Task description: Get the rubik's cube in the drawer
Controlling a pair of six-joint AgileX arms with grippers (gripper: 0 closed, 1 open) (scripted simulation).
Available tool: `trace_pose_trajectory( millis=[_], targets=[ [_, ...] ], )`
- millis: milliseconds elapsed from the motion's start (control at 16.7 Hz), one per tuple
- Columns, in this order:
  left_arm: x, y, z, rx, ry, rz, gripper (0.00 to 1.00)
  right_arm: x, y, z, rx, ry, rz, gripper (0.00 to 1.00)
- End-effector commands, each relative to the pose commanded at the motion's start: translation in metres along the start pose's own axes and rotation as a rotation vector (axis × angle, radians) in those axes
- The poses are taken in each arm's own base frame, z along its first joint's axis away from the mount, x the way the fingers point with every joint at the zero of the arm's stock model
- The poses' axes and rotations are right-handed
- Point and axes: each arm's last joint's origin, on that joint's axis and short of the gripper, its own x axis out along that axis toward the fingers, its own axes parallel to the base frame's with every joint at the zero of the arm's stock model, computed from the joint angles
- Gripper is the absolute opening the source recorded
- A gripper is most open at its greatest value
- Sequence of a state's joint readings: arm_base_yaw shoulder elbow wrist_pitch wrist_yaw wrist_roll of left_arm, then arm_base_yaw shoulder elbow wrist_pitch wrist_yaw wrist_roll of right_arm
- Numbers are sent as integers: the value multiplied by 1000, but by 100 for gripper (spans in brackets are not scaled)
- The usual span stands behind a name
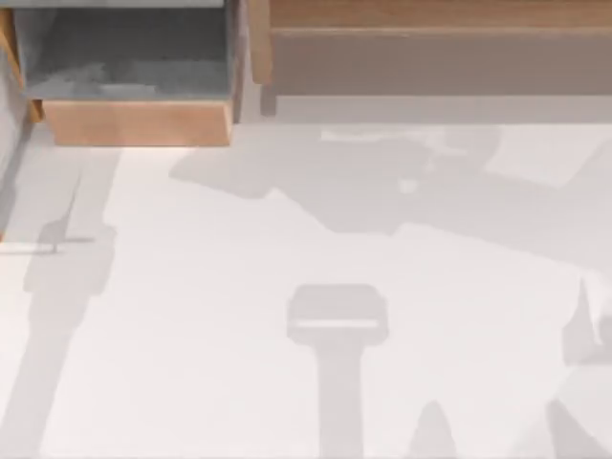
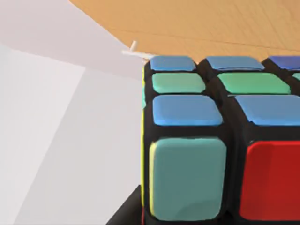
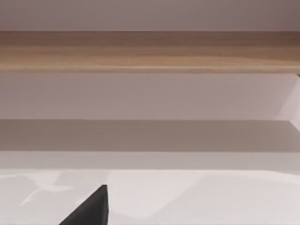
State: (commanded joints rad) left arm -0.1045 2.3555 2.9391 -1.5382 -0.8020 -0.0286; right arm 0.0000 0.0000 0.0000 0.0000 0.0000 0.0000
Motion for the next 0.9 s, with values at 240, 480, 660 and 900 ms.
trace_pose_trajectory(
  millis=[240,480,660,900],
  targets=[
    [79,1,-15,136,209,-144,0,0,0,0,0,0,0,100],
    [153,5,-40,212,398,-357,0,0,0,0,0,0,0,100],
    [203,5,-63,226,505,-526,0,0,0,0,0,0,0,100],
    [251,2,-91,213,586,-702,0,0,0,0,0,0,0,100]
  ],
)
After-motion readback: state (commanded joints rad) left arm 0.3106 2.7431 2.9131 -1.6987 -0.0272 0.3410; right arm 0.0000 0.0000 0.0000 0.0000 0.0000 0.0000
